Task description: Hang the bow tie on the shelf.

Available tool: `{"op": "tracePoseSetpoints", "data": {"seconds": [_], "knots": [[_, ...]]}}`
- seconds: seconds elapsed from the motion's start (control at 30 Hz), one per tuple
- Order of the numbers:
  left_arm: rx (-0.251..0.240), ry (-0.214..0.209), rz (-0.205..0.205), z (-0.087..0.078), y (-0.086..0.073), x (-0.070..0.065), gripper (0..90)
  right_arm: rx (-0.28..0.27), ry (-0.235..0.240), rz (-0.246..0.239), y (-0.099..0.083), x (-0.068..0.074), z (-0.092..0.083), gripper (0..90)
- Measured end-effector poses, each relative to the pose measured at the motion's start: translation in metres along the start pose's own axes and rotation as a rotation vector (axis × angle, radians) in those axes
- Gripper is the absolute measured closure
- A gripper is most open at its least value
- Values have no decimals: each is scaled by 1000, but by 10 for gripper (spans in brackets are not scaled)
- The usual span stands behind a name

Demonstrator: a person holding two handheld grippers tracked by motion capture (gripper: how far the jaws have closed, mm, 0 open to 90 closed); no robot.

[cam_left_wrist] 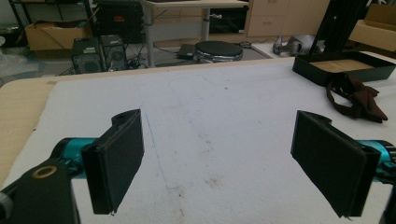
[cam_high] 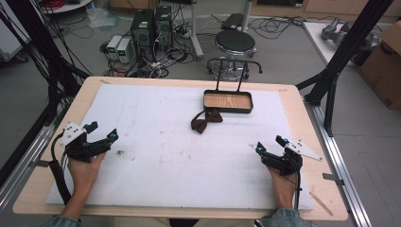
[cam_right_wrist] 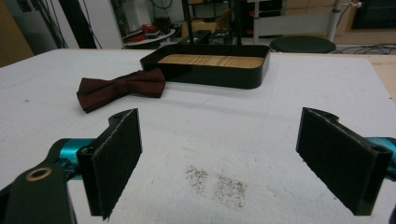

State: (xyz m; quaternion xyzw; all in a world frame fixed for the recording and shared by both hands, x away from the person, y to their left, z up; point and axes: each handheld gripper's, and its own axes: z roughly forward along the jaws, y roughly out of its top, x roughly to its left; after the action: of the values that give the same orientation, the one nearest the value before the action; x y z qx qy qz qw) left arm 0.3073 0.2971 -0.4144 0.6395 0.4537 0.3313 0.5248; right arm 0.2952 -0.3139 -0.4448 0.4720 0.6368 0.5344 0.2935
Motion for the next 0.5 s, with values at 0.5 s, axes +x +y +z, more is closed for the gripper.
{"op": "tracePoseSetpoints", "data": {"seconds": [0.5], "knots": [[2, 5, 4, 1, 0, -1, 176, 68, 143, -68, 28, 13, 38, 169]]}}
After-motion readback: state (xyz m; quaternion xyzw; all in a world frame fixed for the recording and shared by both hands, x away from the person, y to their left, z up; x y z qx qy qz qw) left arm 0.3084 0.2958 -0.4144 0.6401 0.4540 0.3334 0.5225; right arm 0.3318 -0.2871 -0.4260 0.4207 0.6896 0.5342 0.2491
